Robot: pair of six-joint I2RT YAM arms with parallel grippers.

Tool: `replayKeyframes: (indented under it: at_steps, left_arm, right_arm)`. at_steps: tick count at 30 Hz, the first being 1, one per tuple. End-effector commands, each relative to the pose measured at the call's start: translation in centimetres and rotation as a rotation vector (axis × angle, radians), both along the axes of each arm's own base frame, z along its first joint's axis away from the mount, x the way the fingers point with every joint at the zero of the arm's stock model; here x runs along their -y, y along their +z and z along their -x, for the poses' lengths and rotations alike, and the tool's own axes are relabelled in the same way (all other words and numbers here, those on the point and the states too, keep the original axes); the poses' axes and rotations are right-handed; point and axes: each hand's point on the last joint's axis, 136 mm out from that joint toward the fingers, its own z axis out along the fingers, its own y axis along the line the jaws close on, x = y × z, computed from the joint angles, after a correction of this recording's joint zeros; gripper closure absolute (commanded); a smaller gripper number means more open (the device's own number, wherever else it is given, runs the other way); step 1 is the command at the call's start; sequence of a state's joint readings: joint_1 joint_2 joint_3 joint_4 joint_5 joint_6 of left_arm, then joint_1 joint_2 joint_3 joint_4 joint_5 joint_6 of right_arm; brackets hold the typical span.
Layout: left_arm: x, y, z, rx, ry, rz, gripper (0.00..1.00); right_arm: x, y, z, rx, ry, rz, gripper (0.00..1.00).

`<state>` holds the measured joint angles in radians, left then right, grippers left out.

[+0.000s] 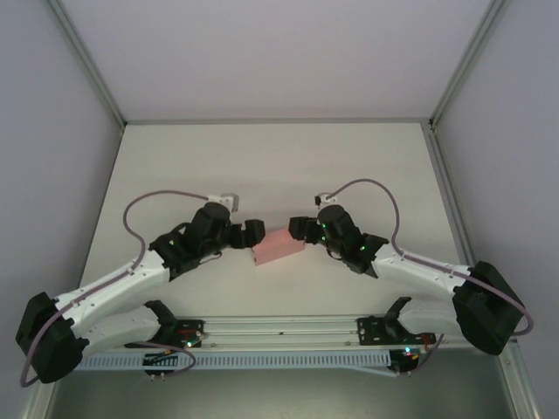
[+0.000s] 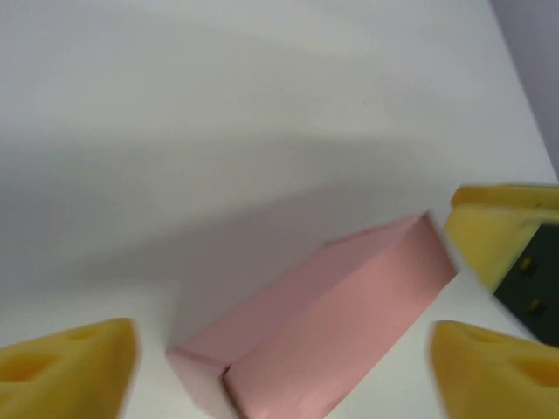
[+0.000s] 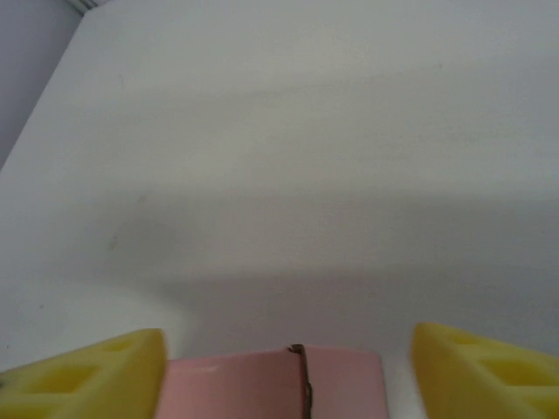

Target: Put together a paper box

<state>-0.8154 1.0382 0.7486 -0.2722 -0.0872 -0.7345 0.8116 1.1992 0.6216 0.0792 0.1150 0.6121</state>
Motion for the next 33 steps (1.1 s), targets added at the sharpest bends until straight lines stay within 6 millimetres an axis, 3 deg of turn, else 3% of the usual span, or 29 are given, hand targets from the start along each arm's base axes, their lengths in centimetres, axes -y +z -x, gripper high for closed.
replayKeyframes:
  at_steps: [1,2,4,6,8,10,13,18,22,28,33]
  left_arm:
    - [-2.5,1.0,-1.8,0.003,0.071,-0.162,0.00]
    - [-3.2,1.4,-2.7,0.001,0.098,-0.185,0.00]
    - [-4.9,1.8,-4.8,-0.007,0.165,-0.230,0.00]
    - [-6.6,1.9,-6.8,-0.005,0.217,-0.252,0.00]
    - [-8.0,1.7,-8.7,0.005,0.253,-0.267,0.00]
    - [-8.9,1.4,-10.1,0.009,0.269,-0.260,0.00]
    - [-9.3,0.7,-11.1,-0.014,0.264,-0.232,0.00]
    - [-10.0,-0.5,-11.8,-0.028,0.267,-0.248,0.00]
    - [-10.8,-1.4,-11.7,-0.051,0.274,-0.263,0.00]
    - [-11.3,-1.5,-11.3,-0.047,0.273,-0.266,0.00]
    - [-11.6,-1.2,-11.0,-0.038,0.271,-0.270,0.00]
  right_arm:
    - [0.7,2.0,-0.4,0.054,0.086,0.180,0.08]
    - [0.2,2.5,-0.6,0.090,0.151,0.222,0.02]
    - [-1.8,3.1,0.3,0.188,0.412,0.318,0.00]
    - [-3.7,2.5,3.0,0.259,0.745,0.397,0.00]
    - [-4.2,1.1,6.1,0.334,1.089,0.483,0.00]
    - [-4.4,0.7,7.2,0.372,1.267,0.559,0.00]
    - [-4.8,0.0,7.3,0.356,1.412,0.610,0.00]
    - [-5.5,-3.3,4.7,0.345,1.422,0.804,0.00]
    - [-6.0,-5.1,3.9,0.313,1.436,0.884,0.02]
    - [-6.2,-6.2,2.8,0.277,1.391,0.987,0.34]
    - [-5.5,-5.2,-0.6,0.339,1.192,1.145,0.61]
